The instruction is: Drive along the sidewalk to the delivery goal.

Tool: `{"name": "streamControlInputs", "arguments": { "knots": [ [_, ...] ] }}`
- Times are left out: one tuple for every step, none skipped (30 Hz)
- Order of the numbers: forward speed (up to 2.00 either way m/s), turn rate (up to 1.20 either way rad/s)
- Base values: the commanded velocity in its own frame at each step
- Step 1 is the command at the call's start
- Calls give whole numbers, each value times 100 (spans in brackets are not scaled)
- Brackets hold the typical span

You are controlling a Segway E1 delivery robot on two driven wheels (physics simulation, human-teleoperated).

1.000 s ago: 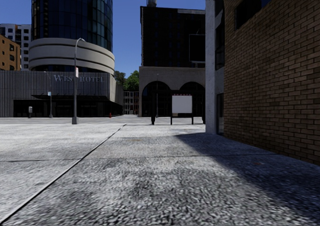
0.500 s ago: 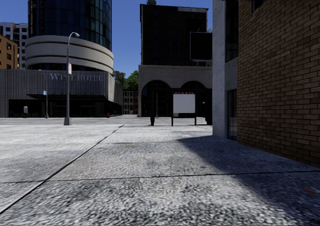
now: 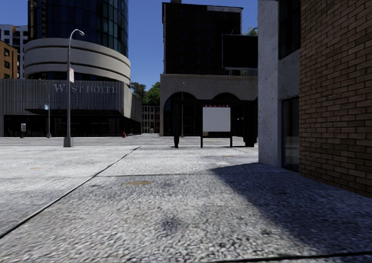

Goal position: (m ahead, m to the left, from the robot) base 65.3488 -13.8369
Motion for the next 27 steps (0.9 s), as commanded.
{"name": "streamControlInputs", "arguments": {
  "knots": [
    [200, 0],
    [200, 0],
    [200, 0],
    [200, 0],
    [200, 0],
    [200, 0],
    [200, 0],
    [200, 0],
    [200, 0],
    [200, 0],
    [200, 0],
    [200, 0],
    [200, 0],
    [200, 0],
    [200, 0],
    [200, 0],
    [200, 0],
    [200, 0],
    [200, 0],
    [200, 0],
    [200, 0],
    [200, 0],
    [200, 0],
    [200, 0],
    [200, 0],
    [200, 0],
    [200, 0]
  ]
}}
